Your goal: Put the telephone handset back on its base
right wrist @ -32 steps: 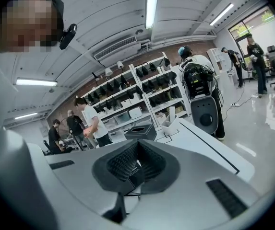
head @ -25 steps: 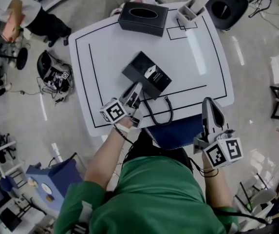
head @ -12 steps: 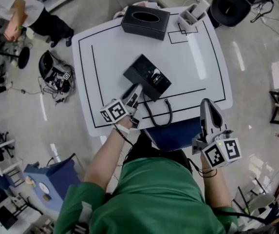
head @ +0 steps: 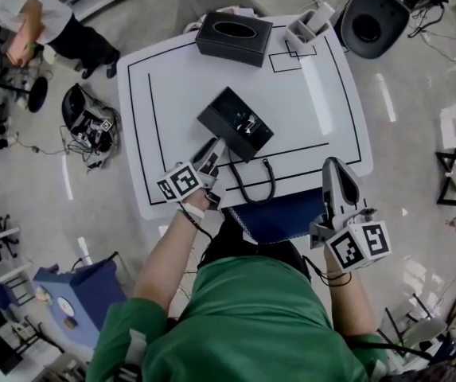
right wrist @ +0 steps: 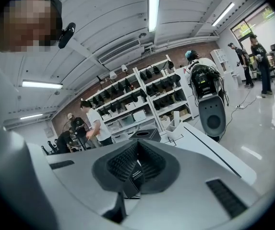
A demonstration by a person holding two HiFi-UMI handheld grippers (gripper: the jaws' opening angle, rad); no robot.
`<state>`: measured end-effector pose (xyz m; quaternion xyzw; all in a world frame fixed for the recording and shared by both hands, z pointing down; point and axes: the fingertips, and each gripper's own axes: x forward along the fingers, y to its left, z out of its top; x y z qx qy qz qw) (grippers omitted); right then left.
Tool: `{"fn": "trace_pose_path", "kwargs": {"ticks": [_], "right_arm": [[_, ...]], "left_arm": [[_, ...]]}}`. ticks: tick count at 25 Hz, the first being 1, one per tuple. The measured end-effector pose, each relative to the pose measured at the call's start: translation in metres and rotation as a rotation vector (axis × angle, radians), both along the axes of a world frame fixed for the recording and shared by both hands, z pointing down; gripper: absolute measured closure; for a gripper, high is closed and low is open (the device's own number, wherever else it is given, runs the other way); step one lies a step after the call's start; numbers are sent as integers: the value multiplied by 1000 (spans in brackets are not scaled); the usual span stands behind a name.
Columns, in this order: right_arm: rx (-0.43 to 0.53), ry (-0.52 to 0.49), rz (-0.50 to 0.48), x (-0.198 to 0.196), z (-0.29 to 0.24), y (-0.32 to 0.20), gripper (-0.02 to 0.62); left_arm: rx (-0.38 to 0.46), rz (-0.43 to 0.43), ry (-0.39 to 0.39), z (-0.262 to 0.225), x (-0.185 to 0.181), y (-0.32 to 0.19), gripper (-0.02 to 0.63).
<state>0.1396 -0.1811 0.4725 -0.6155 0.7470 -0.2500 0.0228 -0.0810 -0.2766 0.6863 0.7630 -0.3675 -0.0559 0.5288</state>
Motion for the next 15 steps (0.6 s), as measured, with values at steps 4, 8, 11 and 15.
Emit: {"fn": "trace_pose_path", "kwargs": {"ticks": [4,8,11,15], "right_arm": [[30,2,-13,-2,-8,-1,572],[53,4,-29,-8,-20,2,572],[85,26,-43,-12,-32,-3,572],[143,69,-59,-17,-57,-9,572]], "left_arm": [[30,0,-16,-17,-8,12,453],[83,15,-39,-45,-19,25,454],[149,2,-41,-78,-25,22,454],[294,-5,-38,-142,-22,17,454]]}}
